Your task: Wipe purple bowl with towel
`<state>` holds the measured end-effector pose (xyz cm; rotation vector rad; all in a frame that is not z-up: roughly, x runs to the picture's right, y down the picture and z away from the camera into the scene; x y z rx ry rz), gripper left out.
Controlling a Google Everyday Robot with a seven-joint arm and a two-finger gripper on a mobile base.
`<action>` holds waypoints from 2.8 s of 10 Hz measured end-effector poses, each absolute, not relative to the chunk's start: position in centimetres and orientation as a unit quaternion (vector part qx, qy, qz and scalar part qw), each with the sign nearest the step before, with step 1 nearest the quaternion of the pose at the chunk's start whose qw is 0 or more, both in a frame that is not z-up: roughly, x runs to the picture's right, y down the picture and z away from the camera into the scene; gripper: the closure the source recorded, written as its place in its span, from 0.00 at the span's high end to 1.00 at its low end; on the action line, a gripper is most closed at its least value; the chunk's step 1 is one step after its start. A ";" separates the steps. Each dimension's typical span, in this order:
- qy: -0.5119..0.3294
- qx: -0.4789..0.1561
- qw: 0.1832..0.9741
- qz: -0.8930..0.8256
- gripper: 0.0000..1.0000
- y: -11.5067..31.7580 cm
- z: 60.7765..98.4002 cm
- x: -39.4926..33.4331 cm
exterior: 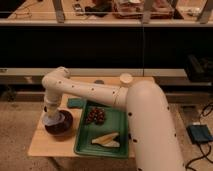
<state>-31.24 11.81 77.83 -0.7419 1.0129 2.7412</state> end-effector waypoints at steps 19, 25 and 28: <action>0.362 -0.250 0.029 0.898 0.00 12.5 81.2 -24.9; 0.352 -0.274 0.089 0.890 0.00 13.6 78.5 -31.4; 0.358 -0.276 0.090 0.887 0.00 15.3 77.8 -30.4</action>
